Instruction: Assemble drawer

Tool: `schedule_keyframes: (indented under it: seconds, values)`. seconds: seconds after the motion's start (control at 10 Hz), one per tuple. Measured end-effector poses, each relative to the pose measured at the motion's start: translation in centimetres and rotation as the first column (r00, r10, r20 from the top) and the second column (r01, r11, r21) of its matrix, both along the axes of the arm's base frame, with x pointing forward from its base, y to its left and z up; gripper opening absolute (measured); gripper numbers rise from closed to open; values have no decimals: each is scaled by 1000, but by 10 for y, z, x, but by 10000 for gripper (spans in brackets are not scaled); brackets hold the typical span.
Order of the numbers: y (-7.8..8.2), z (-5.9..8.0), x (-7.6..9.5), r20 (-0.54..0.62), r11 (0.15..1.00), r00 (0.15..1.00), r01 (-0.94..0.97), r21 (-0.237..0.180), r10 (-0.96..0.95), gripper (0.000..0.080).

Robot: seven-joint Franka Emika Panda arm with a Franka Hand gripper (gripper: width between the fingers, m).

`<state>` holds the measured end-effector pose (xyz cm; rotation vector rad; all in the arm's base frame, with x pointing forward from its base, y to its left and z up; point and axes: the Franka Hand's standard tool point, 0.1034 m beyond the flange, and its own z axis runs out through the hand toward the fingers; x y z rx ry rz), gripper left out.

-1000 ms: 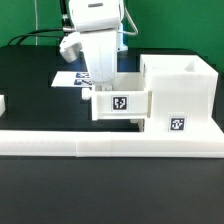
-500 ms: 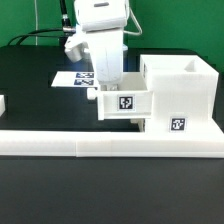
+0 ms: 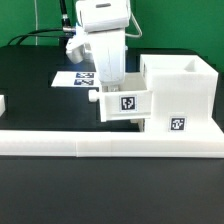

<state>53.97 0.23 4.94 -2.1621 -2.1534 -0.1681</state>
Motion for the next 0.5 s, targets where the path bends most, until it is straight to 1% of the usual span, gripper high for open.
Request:
schedule_keyframes:
  seconds: [0.2,0.5]
  values:
    - [0,0,1,3,1000,1000,-16,-7,16,42]
    - [4,0,3,28,999,999,34,-12,-34,44]
